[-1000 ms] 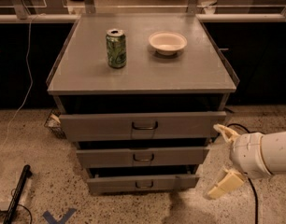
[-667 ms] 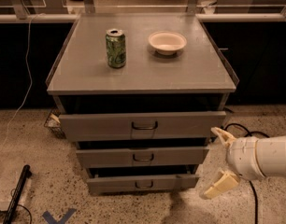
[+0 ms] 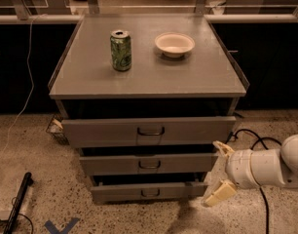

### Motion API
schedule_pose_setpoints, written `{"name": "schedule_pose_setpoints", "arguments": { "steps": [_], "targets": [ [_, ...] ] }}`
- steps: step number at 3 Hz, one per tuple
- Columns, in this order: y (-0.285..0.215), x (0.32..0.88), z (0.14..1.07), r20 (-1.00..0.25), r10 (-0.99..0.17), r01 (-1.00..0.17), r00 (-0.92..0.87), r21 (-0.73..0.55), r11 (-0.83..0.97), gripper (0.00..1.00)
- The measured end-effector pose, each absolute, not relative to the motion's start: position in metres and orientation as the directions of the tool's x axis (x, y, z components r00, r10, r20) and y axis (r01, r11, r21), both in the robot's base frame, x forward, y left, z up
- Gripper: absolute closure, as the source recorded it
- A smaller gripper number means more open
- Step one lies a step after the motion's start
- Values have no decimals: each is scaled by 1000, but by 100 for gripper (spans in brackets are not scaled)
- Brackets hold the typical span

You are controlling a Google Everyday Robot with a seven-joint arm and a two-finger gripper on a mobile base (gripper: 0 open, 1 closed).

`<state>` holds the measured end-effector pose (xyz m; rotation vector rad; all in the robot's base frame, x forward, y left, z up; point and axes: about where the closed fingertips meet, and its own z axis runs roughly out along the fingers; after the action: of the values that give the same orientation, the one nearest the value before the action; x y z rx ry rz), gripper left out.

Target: Open middle drawer

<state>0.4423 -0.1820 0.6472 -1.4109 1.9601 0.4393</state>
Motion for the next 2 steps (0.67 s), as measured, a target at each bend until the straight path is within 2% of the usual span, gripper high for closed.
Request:
{"name": "schedule_pose_setpoints", "arguments": {
  "steps": [2],
  "targets": [
    [-174, 460, 588, -675, -687, -898, -270, -80, 432, 0]
  ]
}}
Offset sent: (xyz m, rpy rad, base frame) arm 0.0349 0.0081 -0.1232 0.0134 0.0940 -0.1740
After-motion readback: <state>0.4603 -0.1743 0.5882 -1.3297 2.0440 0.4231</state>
